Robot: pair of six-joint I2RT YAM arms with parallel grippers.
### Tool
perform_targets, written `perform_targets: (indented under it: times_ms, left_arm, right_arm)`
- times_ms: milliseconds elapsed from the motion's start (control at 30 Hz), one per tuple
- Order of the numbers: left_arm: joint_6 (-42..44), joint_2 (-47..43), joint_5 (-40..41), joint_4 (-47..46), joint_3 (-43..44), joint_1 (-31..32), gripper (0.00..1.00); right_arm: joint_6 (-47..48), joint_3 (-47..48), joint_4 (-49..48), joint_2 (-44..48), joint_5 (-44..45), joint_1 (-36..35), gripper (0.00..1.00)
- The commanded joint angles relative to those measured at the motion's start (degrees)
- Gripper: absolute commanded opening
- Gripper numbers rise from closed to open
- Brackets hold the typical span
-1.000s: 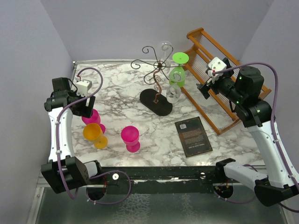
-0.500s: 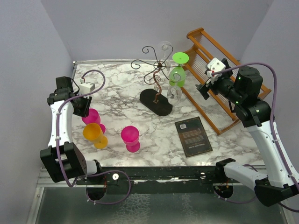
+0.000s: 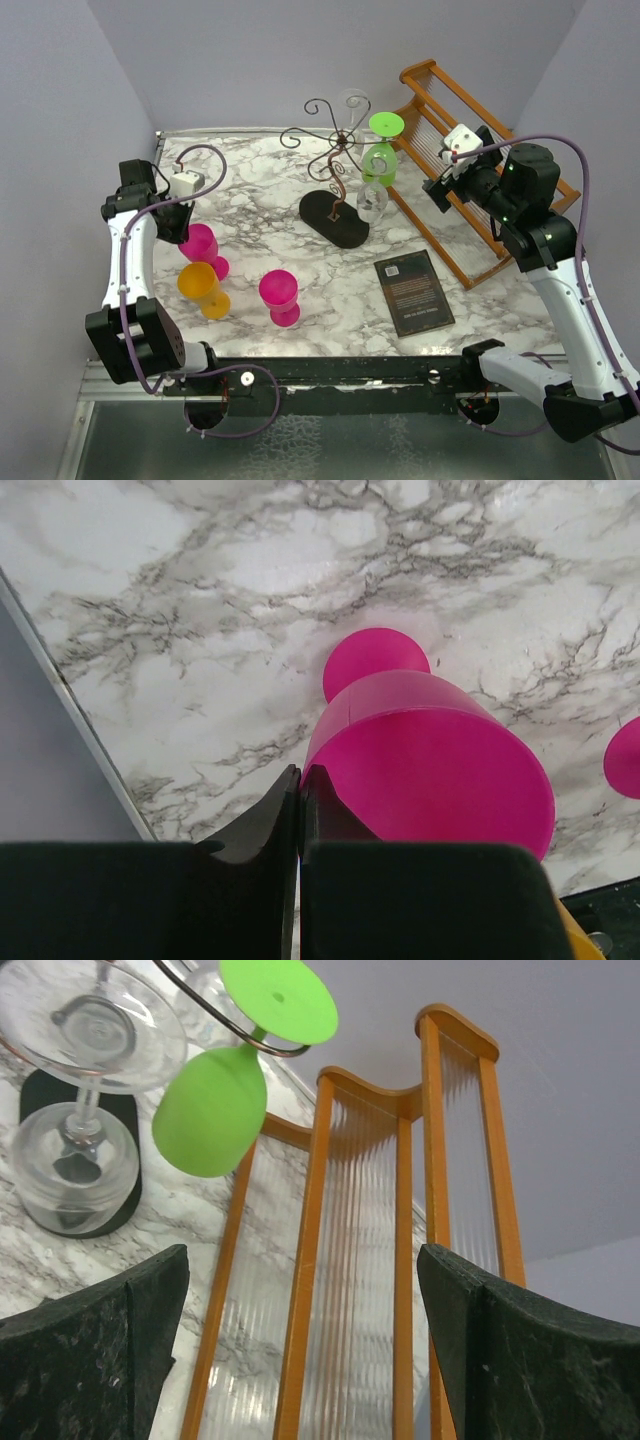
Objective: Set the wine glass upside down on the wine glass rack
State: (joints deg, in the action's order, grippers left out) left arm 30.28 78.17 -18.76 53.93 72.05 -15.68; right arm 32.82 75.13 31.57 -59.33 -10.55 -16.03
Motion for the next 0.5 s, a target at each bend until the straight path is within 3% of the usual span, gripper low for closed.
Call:
perform_targets:
  times_ms: [0,300,467]
  left_arm:
    - [-3.9,0.3,-5.5,-4.8,5.1,-0.2,0.0]
    - [-17.5,3.6,-9.5,-7.0,21.7,-0.1,0.0]
    - [-26.6,6.4,-10.4,-10.1,33.4,0.0,0.0]
  right_arm:
    - [1.1,-1.0,-3.2,0.4,5.1,0.6,0.96]
    - [0.6,3.9,-5.8,-5.0,13.8,0.7,0.98]
    - [0.0,10.0,-3.6,-8.3,11.9,0.7,0.98]
